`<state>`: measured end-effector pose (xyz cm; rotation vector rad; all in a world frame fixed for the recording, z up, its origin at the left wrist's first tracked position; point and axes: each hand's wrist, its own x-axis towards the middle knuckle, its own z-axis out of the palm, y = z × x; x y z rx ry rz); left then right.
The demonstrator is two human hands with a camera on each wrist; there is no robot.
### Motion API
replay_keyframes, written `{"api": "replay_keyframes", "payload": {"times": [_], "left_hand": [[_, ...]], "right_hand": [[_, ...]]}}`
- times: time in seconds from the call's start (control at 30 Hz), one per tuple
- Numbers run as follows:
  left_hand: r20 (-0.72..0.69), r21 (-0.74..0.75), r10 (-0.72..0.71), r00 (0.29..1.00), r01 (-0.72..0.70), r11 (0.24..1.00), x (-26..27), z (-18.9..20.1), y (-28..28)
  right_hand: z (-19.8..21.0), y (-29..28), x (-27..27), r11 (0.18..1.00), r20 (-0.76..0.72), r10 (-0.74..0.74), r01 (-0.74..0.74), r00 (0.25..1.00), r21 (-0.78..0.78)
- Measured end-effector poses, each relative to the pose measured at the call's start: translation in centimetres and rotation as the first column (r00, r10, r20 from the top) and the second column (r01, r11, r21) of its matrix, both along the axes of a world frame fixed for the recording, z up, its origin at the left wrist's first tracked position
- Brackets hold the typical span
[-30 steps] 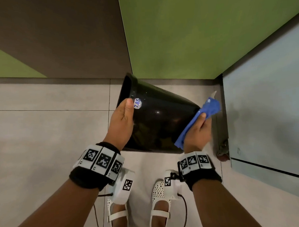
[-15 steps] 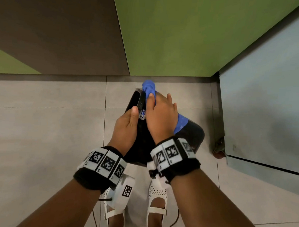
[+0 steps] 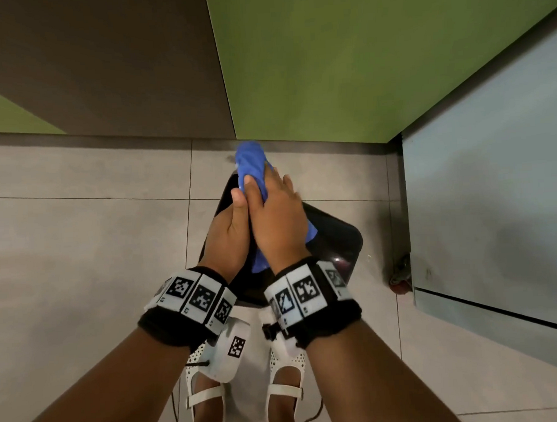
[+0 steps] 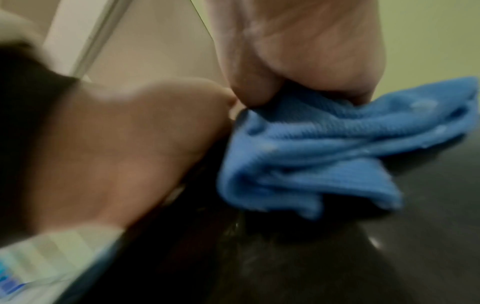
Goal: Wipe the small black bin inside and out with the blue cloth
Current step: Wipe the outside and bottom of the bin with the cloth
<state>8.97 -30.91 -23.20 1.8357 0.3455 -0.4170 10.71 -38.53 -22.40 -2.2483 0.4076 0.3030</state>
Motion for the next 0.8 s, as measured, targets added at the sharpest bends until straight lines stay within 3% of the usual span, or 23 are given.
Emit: {"api": "replay_keyframes", "payload": {"times": [0.1, 0.17, 0.27, 0.33, 0.43, 0.67, 0.8], "left_hand": [[0.053, 0.085, -0.036, 0.998, 0.031, 0.996, -0.6, -0.1, 0.5], [0.051, 0.075, -0.048, 0.998, 0.044, 0.996, -1.0, 0.1, 0.6], [0.080, 0.059, -0.022, 0.997, 0.017, 0.998, -1.3, 0.0, 0.8], [0.110, 0.052, -0.005, 0.994, -0.001, 0.999, -1.4, -0.2, 1.2], [0.126, 0.073, 0.032, 0.992, -0.042, 0.996, -1.5, -0.3, 1.8], [0.140, 0.053, 0.077, 0.987, -0.085, 0.995, -1.0, 1.3, 3.7], [0.149, 0.060, 0.094, 0.984, -0.104, 0.993, -0.9, 1.3, 4.2]], "right_hand": [[-1.0, -2.0, 1.8, 0.994, -0.207, -0.074, 0.090, 0.976, 0.067], [-1.4, -2.1, 2.0, 0.998, -0.291, -0.063, 0.068, 0.955, 0.008], [-0.8, -0.3, 0.1, 0.975, -0.138, 0.064, -0.092, 0.988, -0.204], [-0.5, 0.1, -0.9, 0.970, -0.063, 0.103, -0.115, 0.993, -0.216], [-1.3, -1.4, -0.7, 0.975, -0.084, 0.069, -0.085, 0.994, -0.205], [-3.7, -7.9, -0.5, 0.997, -0.406, -0.065, 0.038, 0.912, -0.074], [-4.8, -9.8, -1.1, 0.990, -0.540, -0.144, 0.111, 0.829, -0.093]]}}
